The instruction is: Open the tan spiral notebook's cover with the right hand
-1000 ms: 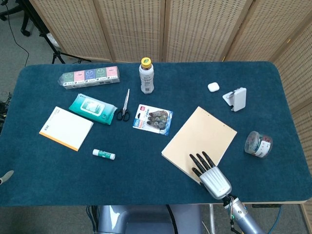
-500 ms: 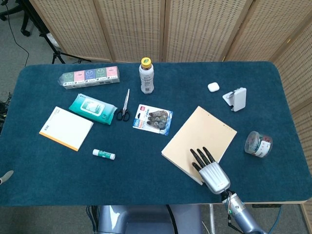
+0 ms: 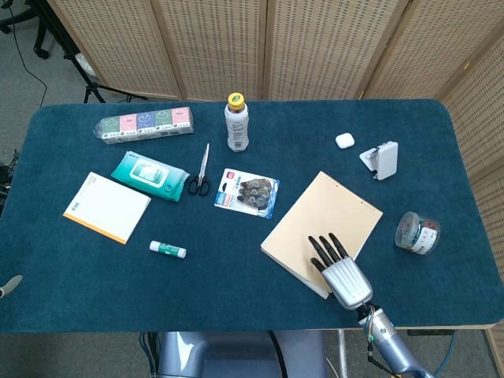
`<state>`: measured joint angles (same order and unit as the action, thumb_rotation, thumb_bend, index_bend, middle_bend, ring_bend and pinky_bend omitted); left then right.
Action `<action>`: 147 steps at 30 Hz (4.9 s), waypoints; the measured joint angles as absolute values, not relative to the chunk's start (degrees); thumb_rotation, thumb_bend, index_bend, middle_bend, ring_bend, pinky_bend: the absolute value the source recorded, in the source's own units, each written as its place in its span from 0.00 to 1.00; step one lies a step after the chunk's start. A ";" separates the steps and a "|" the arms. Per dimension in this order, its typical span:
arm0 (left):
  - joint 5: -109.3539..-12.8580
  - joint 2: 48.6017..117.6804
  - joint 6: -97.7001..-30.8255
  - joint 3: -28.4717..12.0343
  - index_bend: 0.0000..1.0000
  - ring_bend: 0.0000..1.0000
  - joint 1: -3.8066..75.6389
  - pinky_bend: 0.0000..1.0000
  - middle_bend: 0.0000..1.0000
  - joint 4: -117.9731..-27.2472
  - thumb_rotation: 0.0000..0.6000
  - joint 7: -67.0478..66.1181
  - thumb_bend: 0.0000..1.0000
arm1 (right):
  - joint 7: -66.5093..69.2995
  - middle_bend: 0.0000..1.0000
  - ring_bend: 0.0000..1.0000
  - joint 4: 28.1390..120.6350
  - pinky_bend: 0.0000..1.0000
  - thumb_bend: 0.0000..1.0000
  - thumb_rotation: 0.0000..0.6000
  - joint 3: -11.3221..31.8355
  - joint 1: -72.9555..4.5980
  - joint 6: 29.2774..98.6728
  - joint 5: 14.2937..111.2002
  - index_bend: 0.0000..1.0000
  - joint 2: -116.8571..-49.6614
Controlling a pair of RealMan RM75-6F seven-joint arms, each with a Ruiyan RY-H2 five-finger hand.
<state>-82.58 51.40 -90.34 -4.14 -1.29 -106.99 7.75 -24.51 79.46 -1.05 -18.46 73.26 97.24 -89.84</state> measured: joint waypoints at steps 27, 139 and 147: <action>-82.31 51.29 -90.16 -4.22 0.00 0.00 -1.20 0.00 0.00 -106.97 1.00 8.05 0.00 | -24.77 0.00 0.00 81.63 0.00 0.41 1.00 1.03 -20.34 71.35 93.69 0.53 -89.42; -82.50 50.71 -89.35 -3.68 0.00 0.00 -1.09 0.00 0.00 -107.66 1.00 8.43 0.00 | 5.63 0.07 0.00 96.40 0.00 0.96 1.00 3.81 -32.11 58.62 81.99 0.71 -73.23; -82.29 50.47 -89.14 -3.72 0.00 0.00 -1.03 0.00 0.00 -107.55 1.00 9.06 0.00 | 11.52 0.07 0.00 95.25 0.00 0.98 1.00 8.53 -33.77 52.58 70.49 0.71 -72.89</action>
